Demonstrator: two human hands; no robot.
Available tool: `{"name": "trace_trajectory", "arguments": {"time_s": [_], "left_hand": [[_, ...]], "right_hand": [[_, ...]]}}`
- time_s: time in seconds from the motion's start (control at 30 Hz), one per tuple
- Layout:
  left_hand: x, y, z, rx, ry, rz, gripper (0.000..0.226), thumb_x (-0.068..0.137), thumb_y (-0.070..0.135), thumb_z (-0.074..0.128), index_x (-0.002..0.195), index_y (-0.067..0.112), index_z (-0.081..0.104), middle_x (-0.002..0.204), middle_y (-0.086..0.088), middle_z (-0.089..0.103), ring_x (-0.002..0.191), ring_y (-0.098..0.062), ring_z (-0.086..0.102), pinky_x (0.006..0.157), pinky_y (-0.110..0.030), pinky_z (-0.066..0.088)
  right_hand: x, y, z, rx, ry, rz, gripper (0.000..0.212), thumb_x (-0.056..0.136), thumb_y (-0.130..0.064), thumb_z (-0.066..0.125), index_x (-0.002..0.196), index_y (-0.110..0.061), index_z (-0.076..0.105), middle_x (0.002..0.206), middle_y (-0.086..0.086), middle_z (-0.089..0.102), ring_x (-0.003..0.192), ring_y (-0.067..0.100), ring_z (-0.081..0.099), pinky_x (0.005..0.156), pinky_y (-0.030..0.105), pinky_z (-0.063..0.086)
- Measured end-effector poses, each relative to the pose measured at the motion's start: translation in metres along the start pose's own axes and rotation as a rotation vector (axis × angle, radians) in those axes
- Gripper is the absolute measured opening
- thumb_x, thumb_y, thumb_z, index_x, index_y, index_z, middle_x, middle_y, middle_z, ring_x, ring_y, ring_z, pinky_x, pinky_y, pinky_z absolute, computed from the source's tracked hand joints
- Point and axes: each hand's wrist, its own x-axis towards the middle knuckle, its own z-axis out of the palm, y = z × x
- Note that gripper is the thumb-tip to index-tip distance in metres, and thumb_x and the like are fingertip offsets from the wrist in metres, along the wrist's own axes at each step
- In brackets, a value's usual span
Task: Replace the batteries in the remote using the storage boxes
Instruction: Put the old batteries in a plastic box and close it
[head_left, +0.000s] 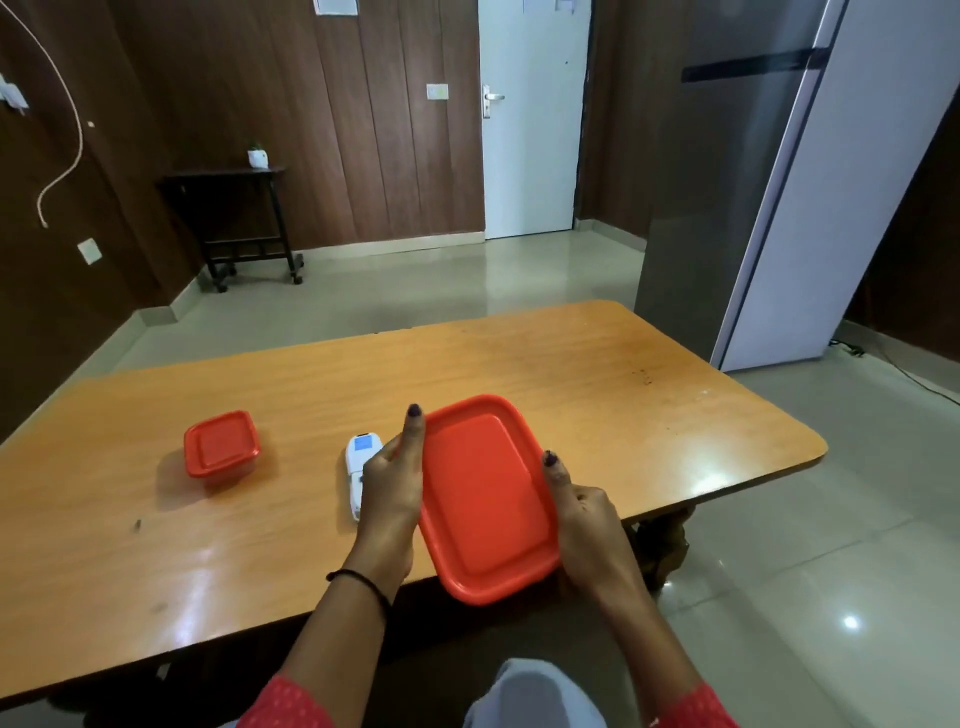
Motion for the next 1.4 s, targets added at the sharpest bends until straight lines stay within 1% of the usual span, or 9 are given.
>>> {"name": "trace_trajectory", "arguments": {"time_s": [0.07,0.17,0.23,0.33,0.47,0.57,0.87,1.1,1.4], "left_hand": [[0.008,0.005,0.015,0.052,-0.085,-0.019,0.04,0.087,0.059,0.048,0.079,0.023,0.062,0.05,0.012,0.061,0.051,-0.012,0.059,0.058,-0.033,0.051],[0.039,0.007,0.049,-0.01,-0.07,-0.095,0.043,0.088,0.061,0.042,0.103,0.026,0.062,0.087,0.0,0.07,0.078,-0.024,0.066,0.065,-0.04,0.054],[0.065,0.003,0.08,-0.117,-0.013,-0.168,0.041,0.091,0.059,0.038,0.109,0.028,0.057,0.101,-0.004,0.067,0.09,-0.029,0.063,0.061,-0.038,0.053],[0.107,-0.005,0.13,-0.209,-0.023,-0.203,0.037,0.098,0.045,0.037,0.123,0.023,0.051,0.114,-0.007,0.062,0.101,-0.03,0.06,0.063,-0.043,0.055],[0.176,-0.025,0.187,-0.145,-0.152,-0.251,0.032,0.1,0.025,0.038,0.13,0.02,0.046,0.11,-0.008,0.059,0.101,-0.03,0.059,0.073,-0.048,0.056],[0.231,-0.041,0.215,0.015,-0.246,-0.209,0.038,0.096,0.021,0.047,0.135,0.016,0.047,0.116,-0.005,0.058,0.11,-0.028,0.055,0.082,-0.043,0.053],[0.391,-0.082,0.302,0.064,-0.29,-0.251,0.032,0.093,0.017,0.055,0.124,0.01,0.055,0.09,-0.002,0.054,0.082,-0.022,0.051,0.059,-0.029,0.05],[0.47,-0.106,0.356,0.057,-0.29,-0.251,0.03,0.094,0.016,0.054,0.123,0.006,0.054,0.08,-0.003,0.049,0.07,-0.017,0.051,0.077,-0.034,0.054],[0.497,-0.119,0.377,0.003,-0.341,-0.218,0.035,0.092,0.02,0.06,0.123,0.004,0.054,0.084,-0.005,0.057,0.073,-0.017,0.057,0.074,-0.031,0.057]], "right_hand": [[0.014,0.002,-0.017,0.052,-0.012,0.054,0.068,0.079,-0.071,0.031,0.066,-0.007,0.05,0.058,0.013,0.051,0.045,0.025,0.053,0.042,0.028,0.045],[0.038,0.009,-0.045,0.286,-0.094,0.158,0.061,0.08,-0.068,0.042,0.104,-0.014,0.06,0.093,0.016,0.068,0.07,0.03,0.071,0.05,0.038,0.056],[0.056,0.013,-0.06,0.378,-0.14,0.213,0.068,0.074,-0.065,0.054,0.126,-0.022,0.048,0.111,0.011,0.065,0.079,0.031,0.072,0.052,0.042,0.058],[0.096,0.017,-0.079,0.416,-0.057,0.205,0.069,0.079,-0.043,0.066,0.138,-0.023,0.038,0.114,0.008,0.065,0.077,0.03,0.072,0.048,0.036,0.056],[0.195,0.031,-0.114,0.451,0.122,0.194,0.035,0.096,-0.016,0.05,0.129,-0.003,0.051,0.104,0.018,0.067,0.078,0.029,0.071,0.05,0.033,0.056],[0.278,0.049,-0.134,0.464,0.245,0.266,0.026,0.097,-0.008,0.046,0.114,0.01,0.055,0.09,0.023,0.065,0.073,0.028,0.068,0.046,0.029,0.056],[0.49,0.111,-0.153,0.479,0.32,0.293,0.018,0.095,-0.002,0.048,0.078,-0.006,0.053,0.074,0.011,0.054,0.058,0.019,0.057,0.04,0.023,0.05],[0.58,0.133,-0.171,0.491,0.388,0.245,0.007,0.096,-0.006,0.048,0.097,-0.005,0.055,0.075,0.007,0.053,0.06,0.016,0.053,0.043,0.021,0.051],[0.605,0.135,-0.181,0.516,0.437,0.302,0.028,0.095,-0.006,0.051,0.12,0.006,0.052,0.081,0.014,0.056,0.061,0.017,0.054,0.047,0.025,0.052]]}}
